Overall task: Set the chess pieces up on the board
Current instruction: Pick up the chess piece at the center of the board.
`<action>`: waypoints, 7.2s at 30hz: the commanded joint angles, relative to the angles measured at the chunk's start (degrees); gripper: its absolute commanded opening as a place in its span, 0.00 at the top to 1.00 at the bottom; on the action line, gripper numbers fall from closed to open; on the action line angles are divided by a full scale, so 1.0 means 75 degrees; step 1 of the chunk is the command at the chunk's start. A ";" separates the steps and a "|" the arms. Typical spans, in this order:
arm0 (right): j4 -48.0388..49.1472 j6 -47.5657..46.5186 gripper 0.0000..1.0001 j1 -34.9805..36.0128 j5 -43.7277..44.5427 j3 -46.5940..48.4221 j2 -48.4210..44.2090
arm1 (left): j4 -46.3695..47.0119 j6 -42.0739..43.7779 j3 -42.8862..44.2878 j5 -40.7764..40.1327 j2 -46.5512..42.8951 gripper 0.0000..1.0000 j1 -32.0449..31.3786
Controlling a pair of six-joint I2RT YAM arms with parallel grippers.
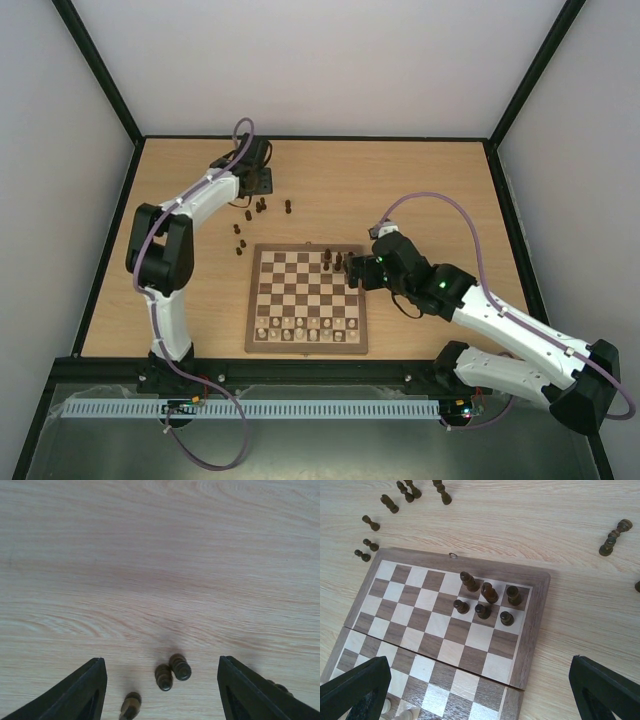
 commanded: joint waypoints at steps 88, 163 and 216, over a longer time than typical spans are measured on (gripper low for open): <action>0.0187 -0.0236 0.01 -0.0026 -0.0085 -0.0350 0.0234 | -0.0109 0.0437 0.0731 0.0379 0.0838 0.89 0.0000; 1.0100 0.4961 0.40 -0.3170 -0.8584 -0.1624 0.2239 | 0.5309 -0.3454 -0.5847 0.7586 -0.6427 0.85 -0.0414; 0.3260 0.0642 0.91 -0.2808 -0.5755 -0.0132 0.0985 | 0.1197 -0.0519 -0.3891 0.4623 -0.5270 0.83 -0.0871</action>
